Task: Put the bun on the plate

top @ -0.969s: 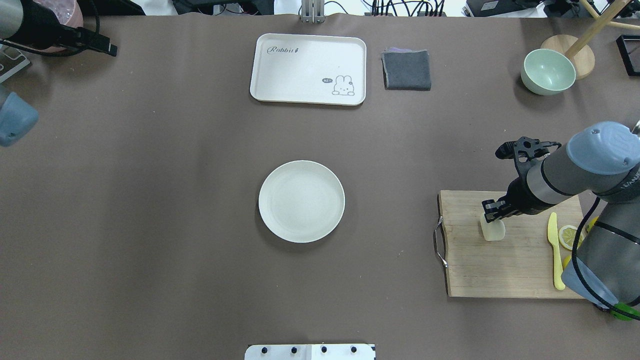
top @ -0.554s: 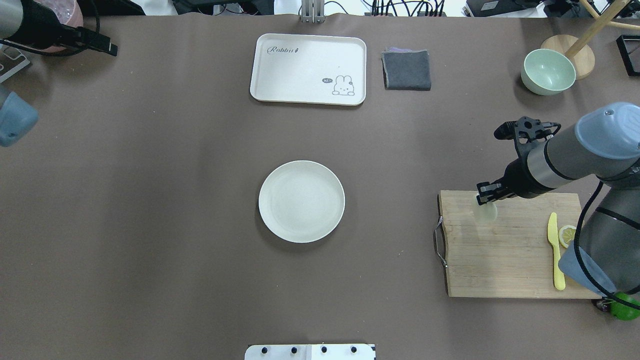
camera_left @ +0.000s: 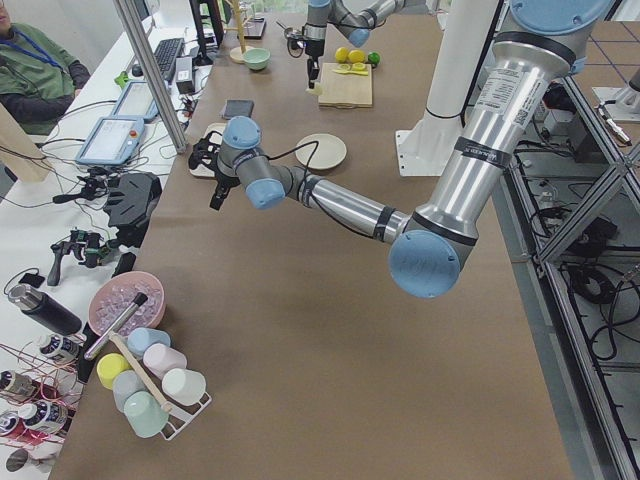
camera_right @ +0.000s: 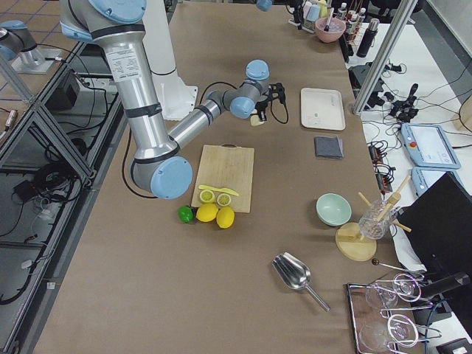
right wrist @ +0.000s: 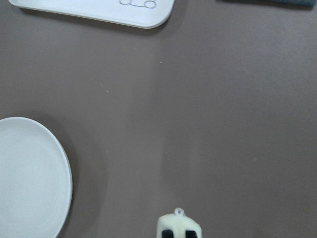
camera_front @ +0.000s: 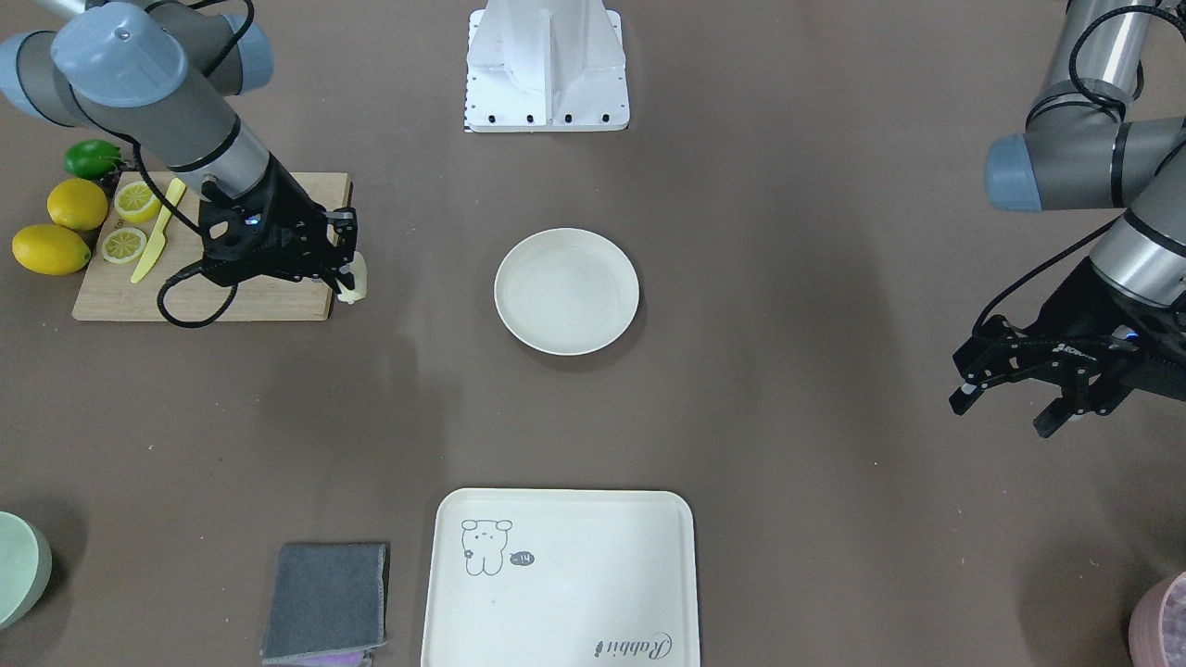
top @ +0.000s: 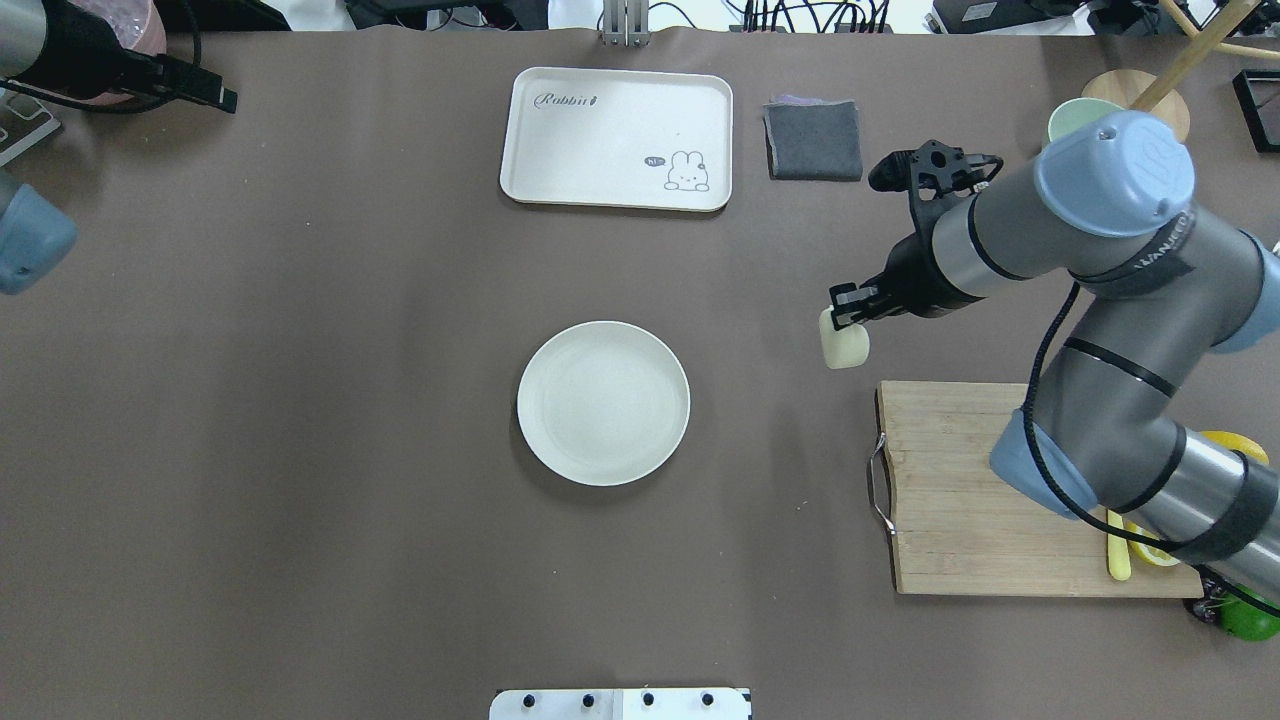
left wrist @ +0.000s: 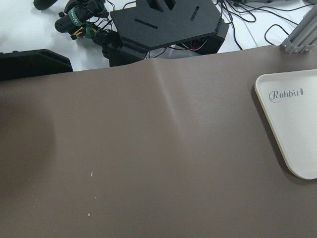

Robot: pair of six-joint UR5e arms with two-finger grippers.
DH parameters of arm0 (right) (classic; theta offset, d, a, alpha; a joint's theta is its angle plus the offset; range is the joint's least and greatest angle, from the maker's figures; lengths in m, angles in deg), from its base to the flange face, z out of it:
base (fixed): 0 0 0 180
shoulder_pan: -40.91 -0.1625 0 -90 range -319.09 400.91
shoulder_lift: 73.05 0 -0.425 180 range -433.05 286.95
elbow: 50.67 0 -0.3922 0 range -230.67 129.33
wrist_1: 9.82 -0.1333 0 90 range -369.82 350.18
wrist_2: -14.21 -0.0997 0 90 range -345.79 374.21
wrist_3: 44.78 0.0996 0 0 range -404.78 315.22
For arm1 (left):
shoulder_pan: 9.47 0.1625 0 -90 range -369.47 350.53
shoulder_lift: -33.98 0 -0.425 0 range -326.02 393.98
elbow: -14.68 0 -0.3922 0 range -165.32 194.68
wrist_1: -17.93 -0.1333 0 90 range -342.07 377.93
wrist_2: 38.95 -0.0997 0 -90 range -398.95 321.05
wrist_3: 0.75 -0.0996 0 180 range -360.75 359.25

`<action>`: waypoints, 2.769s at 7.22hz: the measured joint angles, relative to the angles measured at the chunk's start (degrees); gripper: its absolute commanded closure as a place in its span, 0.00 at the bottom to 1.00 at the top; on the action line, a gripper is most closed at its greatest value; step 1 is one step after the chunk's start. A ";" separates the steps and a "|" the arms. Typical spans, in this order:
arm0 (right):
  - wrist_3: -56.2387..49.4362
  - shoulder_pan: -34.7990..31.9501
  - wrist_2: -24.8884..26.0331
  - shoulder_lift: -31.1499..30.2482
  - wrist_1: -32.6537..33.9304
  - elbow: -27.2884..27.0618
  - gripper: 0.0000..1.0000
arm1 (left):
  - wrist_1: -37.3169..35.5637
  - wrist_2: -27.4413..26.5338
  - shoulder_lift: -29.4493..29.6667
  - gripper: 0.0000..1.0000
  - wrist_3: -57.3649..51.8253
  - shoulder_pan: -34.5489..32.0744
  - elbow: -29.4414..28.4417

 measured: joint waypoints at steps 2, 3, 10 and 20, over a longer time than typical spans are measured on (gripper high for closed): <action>4.17 4.15 5.20 6.62 -0.30 3.12 1.00 | 0.86 0.12 -2.17 0.02 -0.40 0.07 0.98; 5.03 6.53 7.81 7.97 -0.53 3.62 1.00 | 1.77 0.17 -2.54 0.02 -0.48 0.23 0.89; 5.27 16.15 17.81 18.50 -0.65 13.19 0.01 | 4.40 -0.06 -2.96 0.02 -0.13 1.91 0.52; -6.93 -4.55 -0.67 11.82 -0.02 13.09 0.00 | 0.10 7.59 -2.53 0.02 -1.41 -10.19 -5.02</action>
